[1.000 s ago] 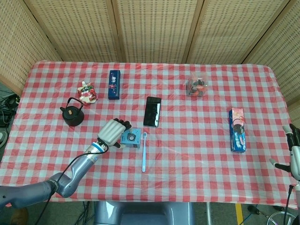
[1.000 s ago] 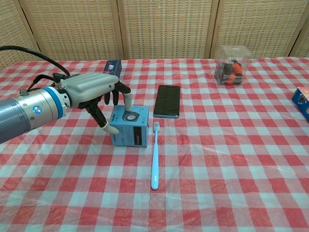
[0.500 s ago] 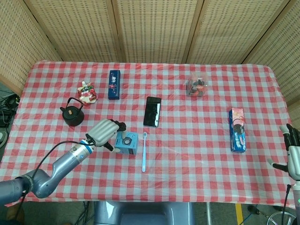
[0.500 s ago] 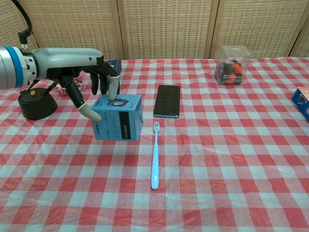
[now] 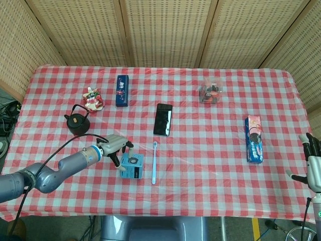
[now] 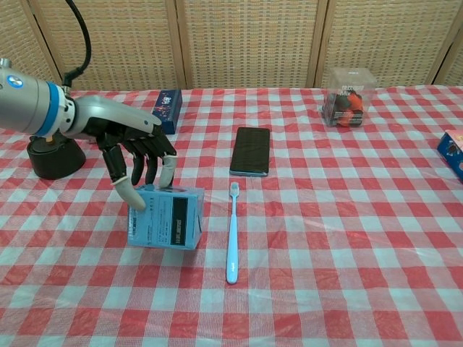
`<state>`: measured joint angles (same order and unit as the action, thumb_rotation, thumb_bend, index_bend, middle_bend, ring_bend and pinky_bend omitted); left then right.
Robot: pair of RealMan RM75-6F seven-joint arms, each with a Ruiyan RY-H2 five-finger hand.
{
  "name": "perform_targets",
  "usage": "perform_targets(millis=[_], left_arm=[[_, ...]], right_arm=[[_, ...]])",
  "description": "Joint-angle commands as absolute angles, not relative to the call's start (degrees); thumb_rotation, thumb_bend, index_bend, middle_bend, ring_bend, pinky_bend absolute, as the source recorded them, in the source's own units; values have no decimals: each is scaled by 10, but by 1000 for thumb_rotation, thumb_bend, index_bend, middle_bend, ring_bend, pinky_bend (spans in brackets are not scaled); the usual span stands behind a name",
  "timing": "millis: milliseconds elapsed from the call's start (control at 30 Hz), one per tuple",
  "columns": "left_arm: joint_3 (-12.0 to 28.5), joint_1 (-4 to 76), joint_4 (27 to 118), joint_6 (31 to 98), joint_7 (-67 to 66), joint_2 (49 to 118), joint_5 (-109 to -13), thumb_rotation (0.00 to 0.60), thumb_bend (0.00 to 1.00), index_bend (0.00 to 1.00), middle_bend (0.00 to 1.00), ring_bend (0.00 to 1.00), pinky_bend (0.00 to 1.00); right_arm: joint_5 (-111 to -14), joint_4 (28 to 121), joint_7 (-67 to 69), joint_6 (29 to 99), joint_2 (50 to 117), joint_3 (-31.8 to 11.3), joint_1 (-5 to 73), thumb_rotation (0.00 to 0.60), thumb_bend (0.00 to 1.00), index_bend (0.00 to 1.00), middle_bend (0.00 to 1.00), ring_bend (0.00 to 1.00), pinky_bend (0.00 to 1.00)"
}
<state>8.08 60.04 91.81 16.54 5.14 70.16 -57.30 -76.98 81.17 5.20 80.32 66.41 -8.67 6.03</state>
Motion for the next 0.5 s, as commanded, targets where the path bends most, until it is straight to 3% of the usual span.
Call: perform_targets(millis=[33, 100, 167, 200, 267, 300, 367, 433, 500], left_arm=[[63, 622, 892, 160, 52, 726, -555, 600, 33, 492, 375, 415, 412], [55, 631, 884, 159, 51, 733, -547, 600, 33, 485, 370, 415, 407], [47, 636, 879, 162, 49, 739, -540, 600, 26, 403, 285, 352, 346], [44, 638, 877, 167, 48, 742, -537, 600, 20, 327, 212, 284, 298], [41, 639, 877, 178, 47, 746, -534, 600, 2, 70, 26, 55, 113], [41, 638, 878, 184, 46, 748, -535, 600, 0, 22, 2, 15, 64], [45, 632, 882, 205, 47, 750, -539, 600, 0, 0, 0, 0, 1], [57, 619, 892, 233, 55, 749, -548, 600, 0, 0, 0, 0, 0], [80, 588, 916, 304, 65, 741, -585, 600, 0, 0, 0, 0, 0]], right_arm=[[-769, 811, 53, 802, 664, -87, 61, 600, 0, 25, 0, 0, 0], [-768, 810, 53, 801, 664, -87, 61, 600, 0, 25, 0, 0, 0], [-767, 809, 54, 800, 664, -87, 61, 600, 0, 25, 0, 0, 0], [-767, 809, 55, 800, 664, -88, 61, 600, 0, 25, 0, 0, 0], [-766, 808, 56, 800, 664, -88, 60, 600, 0, 25, 0, 0, 0], [-766, 808, 57, 800, 663, -88, 60, 600, 0, 25, 0, 0, 0], [-766, 808, 58, 800, 663, -88, 60, 600, 0, 25, 0, 0, 0], [-766, 808, 60, 800, 662, -88, 59, 600, 0, 25, 0, 0, 0], [-769, 810, 60, 802, 662, -87, 59, 600, 0, 25, 0, 0, 0]])
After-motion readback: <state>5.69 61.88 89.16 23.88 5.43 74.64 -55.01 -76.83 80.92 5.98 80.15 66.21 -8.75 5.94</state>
